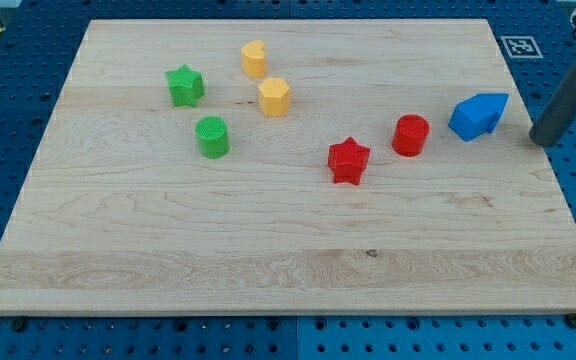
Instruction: Push the blue cube to the top right
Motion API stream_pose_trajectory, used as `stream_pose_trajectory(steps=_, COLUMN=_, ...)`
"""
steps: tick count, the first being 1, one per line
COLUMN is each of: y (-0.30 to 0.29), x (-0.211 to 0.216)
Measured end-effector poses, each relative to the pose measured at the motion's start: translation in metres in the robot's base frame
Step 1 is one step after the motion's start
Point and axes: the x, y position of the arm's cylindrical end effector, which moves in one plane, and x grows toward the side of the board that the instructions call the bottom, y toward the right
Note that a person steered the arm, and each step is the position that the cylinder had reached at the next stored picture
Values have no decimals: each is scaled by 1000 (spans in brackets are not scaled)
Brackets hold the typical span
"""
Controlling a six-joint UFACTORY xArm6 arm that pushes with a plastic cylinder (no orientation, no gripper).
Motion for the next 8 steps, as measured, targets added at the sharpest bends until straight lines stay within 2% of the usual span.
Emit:
stream_pose_trajectory(steps=3, y=-25, x=4)
stream_pose_trajectory(steps=5, y=-70, x=-1)
stream_pose_trajectory(steps=8, y=-98, x=-47)
